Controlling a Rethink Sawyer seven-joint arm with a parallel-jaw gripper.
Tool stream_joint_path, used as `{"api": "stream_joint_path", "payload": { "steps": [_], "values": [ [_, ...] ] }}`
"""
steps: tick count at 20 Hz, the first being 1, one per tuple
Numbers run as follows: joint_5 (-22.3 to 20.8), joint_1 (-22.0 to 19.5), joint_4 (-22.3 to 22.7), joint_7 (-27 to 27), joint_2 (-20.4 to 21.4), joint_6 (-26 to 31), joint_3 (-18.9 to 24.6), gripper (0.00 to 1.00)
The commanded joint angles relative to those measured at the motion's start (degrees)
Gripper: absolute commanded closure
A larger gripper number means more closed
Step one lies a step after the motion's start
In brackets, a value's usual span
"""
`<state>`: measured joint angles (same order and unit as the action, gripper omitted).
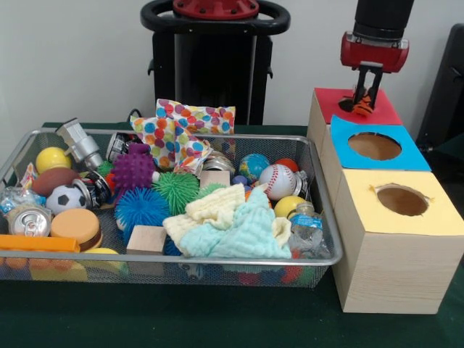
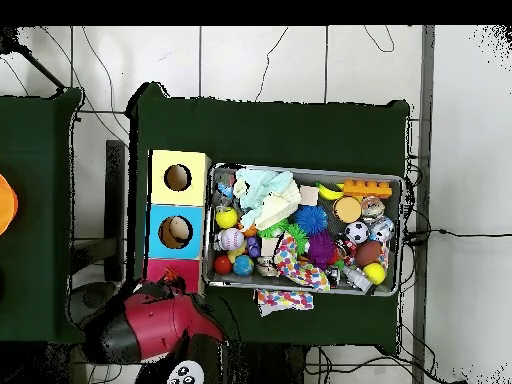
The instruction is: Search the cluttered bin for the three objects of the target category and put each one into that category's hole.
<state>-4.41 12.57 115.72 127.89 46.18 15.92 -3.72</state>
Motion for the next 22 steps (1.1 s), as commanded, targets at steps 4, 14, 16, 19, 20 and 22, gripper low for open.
{"api": "stream_joint_path", "payload": {
  "steps": [4,14,16,19,20,22],
  "values": [
    [-0.66,-4.41,-3.98,1.81,2.96,-0.6,5.74,0.0],
    [-1.33,-4.49,-4.33,1.68,2.92,-0.06,6.05,0.0],
    [-1.41,-4.67,-4.5,1.57,2.9,0.11,6.23,0.0],
    [-1.34,-4.14,-5.07,1.92,2.71,0.8,5.54,0.0],
    [-1.17,-3.86,-5.2,2.31,2.63,1.05,5.16,0.0],
    [-0.84,-3.42,-5.38,3.08,2.54,1.16,4.52,0.0]
  ]
}}
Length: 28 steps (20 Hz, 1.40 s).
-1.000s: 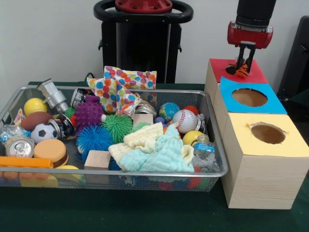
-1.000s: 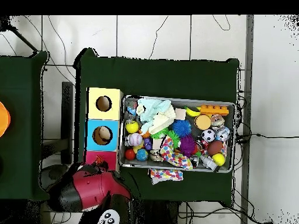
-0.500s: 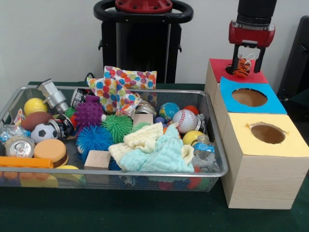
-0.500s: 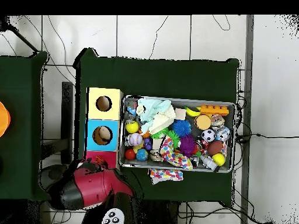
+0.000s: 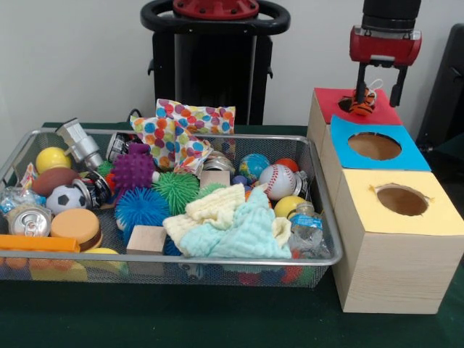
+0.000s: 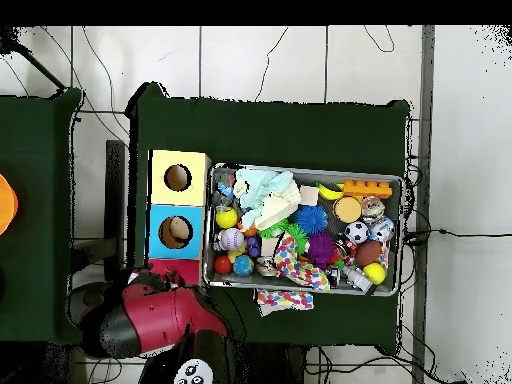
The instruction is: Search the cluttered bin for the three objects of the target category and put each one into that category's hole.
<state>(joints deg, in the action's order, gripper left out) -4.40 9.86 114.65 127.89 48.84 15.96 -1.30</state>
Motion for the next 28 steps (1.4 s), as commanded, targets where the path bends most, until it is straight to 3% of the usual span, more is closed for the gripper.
{"api": "stream_joint_path", "payload": {
  "steps": [1,14,15,28],
  "values": [
    [-1.17,-1.02,-4.4,2.69,-0.02,0.93,2.15,0.0],
    [-2.43,-1.77,-3.32,1.49,0.55,-0.53,2.8,0.0],
    [-2.64,-1.72,-3.25,1.28,0.65,-0.44,2.76,1.0],
    [-1.67,-1.89,-1.21,1.91,2.08,1.38,2.78,1.0]
  ]
}}
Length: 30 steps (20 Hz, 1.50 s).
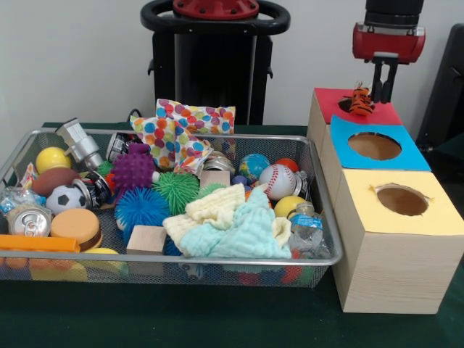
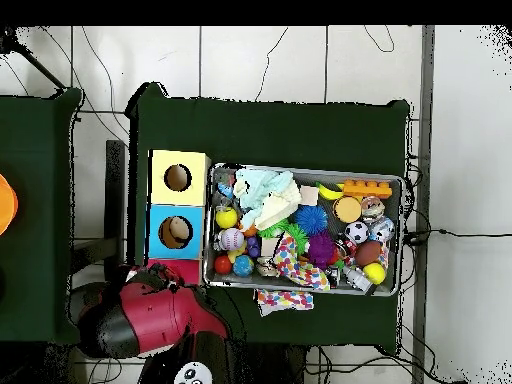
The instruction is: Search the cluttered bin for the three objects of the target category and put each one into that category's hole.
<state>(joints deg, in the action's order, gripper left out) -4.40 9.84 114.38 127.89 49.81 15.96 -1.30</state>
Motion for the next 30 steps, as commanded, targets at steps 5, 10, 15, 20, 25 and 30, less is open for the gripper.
{"api": "stream_joint_path", "payload": {
  "steps": [5,10,15,20,25,30],
  "values": [
    [-1.41,-2.23,1.85,2.2,2.12,1.28,3.4,1.0],
    [-2.69,-3.82,4.44,1.5,2.34,-1.38,4.14,1.0],
    [-3.27,-4.09,5.1,1.31,2.43,-1.6,3.99,1.0],
    [-4.03,-4.27,6.19,1.32,2.38,-1.82,4.06,1.0],
    [-4.2,-2.9,6.8,2.74,2.63,-1.65,3.3,1.0],
    [-3.11,-0.73,6.52,3.94,3.79,0.64,2.53,1.0]
  ]
}}
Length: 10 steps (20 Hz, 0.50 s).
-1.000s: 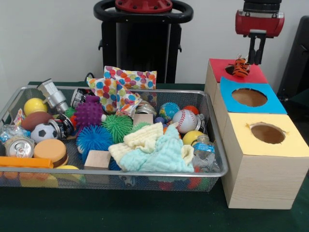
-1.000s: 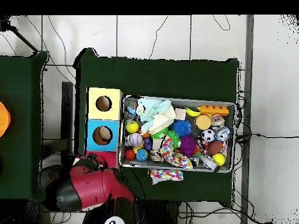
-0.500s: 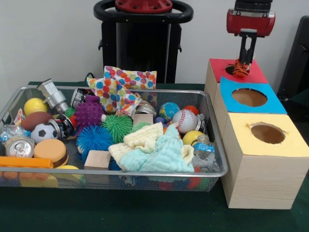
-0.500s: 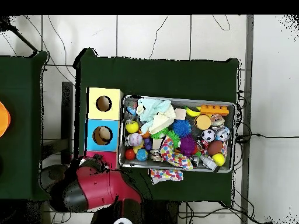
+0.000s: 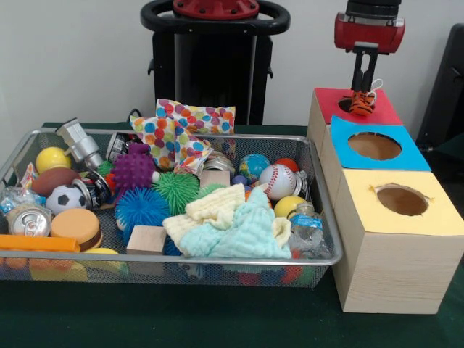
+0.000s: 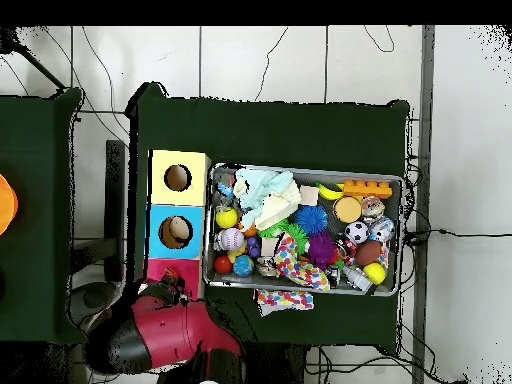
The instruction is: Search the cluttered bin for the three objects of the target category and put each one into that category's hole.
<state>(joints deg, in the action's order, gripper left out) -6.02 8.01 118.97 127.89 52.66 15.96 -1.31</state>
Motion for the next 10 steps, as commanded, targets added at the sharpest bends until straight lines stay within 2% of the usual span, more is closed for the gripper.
{"api": "stream_joint_path", "payload": {
  "steps": [1,10],
  "values": [
    [-1.37,1.58,2.0,4.21,0.96,0.65,2.39,1.0],
    [-0.54,2.16,1.52,4.35,0.59,1.12,2.07,1.0]
  ]
}}
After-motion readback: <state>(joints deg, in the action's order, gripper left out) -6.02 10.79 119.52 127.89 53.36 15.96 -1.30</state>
